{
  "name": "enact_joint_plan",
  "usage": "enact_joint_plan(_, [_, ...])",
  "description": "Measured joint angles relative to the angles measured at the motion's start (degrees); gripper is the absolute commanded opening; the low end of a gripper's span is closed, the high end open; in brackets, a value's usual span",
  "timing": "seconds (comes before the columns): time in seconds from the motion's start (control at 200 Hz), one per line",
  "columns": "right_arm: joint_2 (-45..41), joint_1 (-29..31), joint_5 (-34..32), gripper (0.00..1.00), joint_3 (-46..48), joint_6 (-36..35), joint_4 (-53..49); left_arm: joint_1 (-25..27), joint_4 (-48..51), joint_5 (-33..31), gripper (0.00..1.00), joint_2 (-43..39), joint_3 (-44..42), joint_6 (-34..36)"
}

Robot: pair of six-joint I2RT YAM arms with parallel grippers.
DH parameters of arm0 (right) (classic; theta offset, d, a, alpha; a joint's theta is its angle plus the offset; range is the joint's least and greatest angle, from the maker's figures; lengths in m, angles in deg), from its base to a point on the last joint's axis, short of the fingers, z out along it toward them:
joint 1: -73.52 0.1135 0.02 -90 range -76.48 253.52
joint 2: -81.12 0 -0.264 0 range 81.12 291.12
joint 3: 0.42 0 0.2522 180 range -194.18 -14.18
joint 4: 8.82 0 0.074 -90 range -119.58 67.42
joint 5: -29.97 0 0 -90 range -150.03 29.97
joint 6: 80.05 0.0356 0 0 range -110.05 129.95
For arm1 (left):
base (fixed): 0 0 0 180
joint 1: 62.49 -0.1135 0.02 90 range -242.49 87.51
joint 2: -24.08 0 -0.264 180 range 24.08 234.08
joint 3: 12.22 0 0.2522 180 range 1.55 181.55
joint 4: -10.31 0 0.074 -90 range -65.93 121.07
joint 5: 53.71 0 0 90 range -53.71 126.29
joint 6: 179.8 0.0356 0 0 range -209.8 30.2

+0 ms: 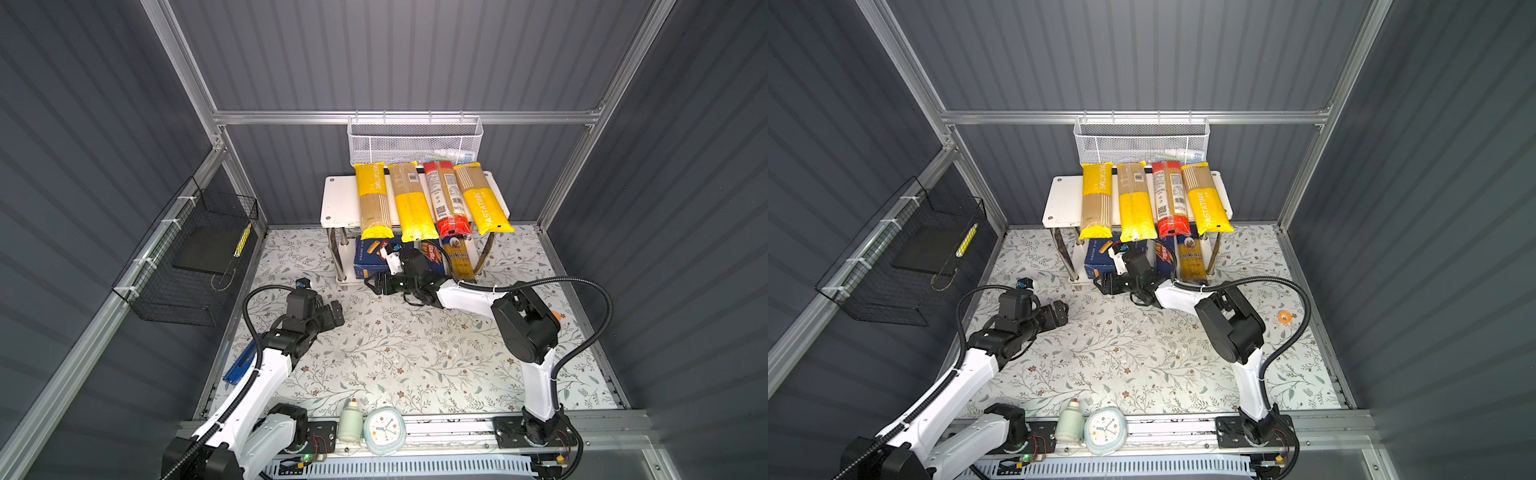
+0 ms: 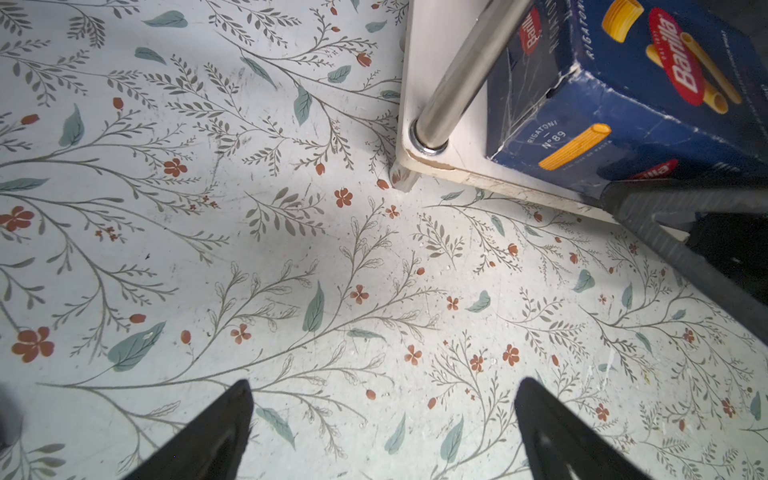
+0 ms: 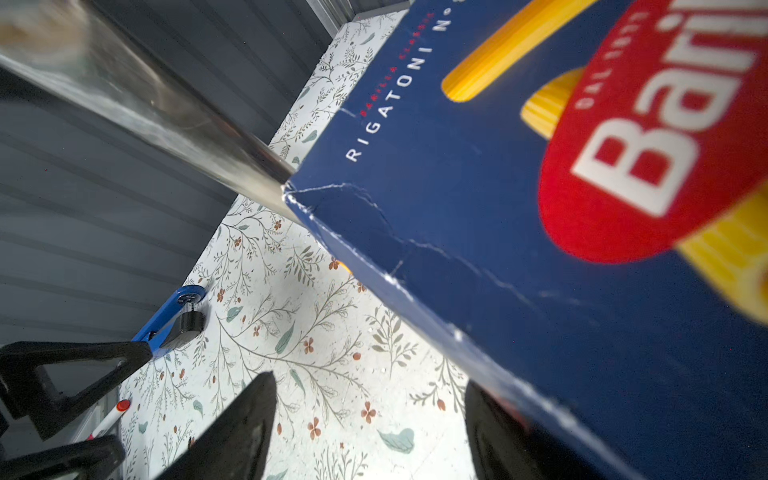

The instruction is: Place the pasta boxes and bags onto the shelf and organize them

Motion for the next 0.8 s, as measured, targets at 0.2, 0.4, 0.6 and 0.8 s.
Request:
enact_joint_plan(0.2, [-3.5,-0.2,-0.9,0.72,4.0,-1.3,-0.6,-0.4,-4.6,-4.1,0.99,3.0,-0.2,1.7])
enact_joint_plan(0.4, [-19.4,-1.2,-5.1,0.73,20.1,-1.8,-1.3,-5.2,-13.2,-7.1,0.99,11.2,-1.0,2.8])
enact_joint_plan(0.6, [-40.0,-5.2,-13.6,0.76,38.2,-1.4,-5.9,-10.4,-21.6,-8.7,0.99,17.5,-1.9,4.1])
enact_joint_plan(0.8, [-59.5,-19.6,-20.9,0.79,47.9,-1.8,-13.4,-12.2,-34.1,-10.7,0.99,23.3,-3.4,10.1])
